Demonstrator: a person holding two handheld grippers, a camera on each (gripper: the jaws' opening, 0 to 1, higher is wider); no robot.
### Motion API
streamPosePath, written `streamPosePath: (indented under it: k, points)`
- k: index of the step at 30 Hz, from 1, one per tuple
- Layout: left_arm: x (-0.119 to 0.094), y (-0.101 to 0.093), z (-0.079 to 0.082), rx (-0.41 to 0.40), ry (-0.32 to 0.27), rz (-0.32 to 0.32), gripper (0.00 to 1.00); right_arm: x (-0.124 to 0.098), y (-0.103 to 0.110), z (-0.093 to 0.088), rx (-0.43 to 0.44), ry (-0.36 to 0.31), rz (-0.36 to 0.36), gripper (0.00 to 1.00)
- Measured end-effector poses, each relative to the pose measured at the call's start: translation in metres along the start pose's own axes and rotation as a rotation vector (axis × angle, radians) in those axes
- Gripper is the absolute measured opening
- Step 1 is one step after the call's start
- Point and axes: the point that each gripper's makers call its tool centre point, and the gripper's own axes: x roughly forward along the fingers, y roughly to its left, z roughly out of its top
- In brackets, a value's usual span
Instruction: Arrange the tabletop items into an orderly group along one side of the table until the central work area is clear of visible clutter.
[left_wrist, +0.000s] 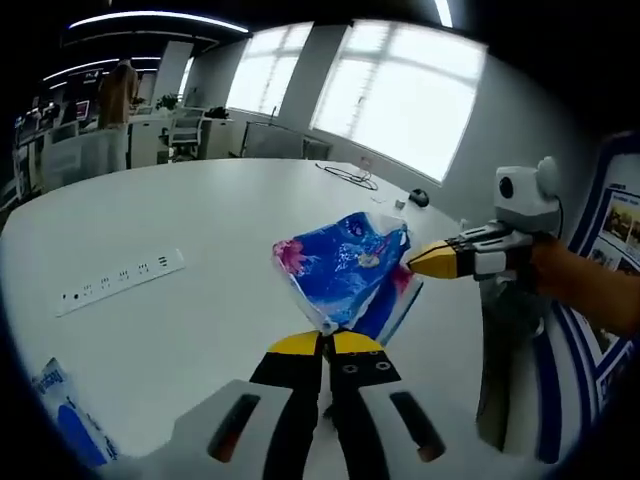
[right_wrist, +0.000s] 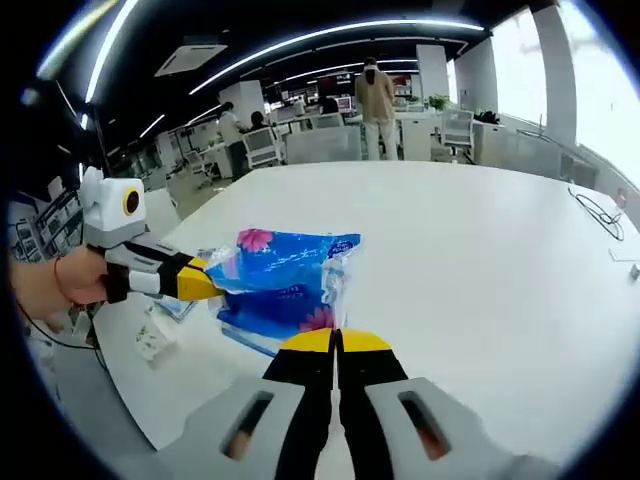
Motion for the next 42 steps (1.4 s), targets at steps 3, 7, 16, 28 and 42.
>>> streamPosePath:
  k: [3,7,16,28,42]
  points:
    - [0.013,0.003,-0.004,-0.005,0.010,-0.003,0.00,0.007,-0.014,-0.013,0.024,0.014,-0.011,0.00]
    - [0.035,0.006,-0.014,-0.013,0.038,-0.005,0.00,0.017,-0.030,-0.026,0.065,0.024,-0.023,0.00]
    - [0.075,0.018,-0.046,-0.035,0.115,0.004,0.00,0.044,-0.057,-0.066,0.117,0.094,-0.030,0.00]
    - [0.096,0.027,-0.071,-0.073,0.163,0.011,0.00,0.064,-0.070,-0.092,0.166,0.143,-0.011,0.00]
    - [0.103,0.034,-0.082,-0.103,0.179,0.015,0.02,0.074,-0.072,-0.108,0.192,0.175,-0.008,0.00]
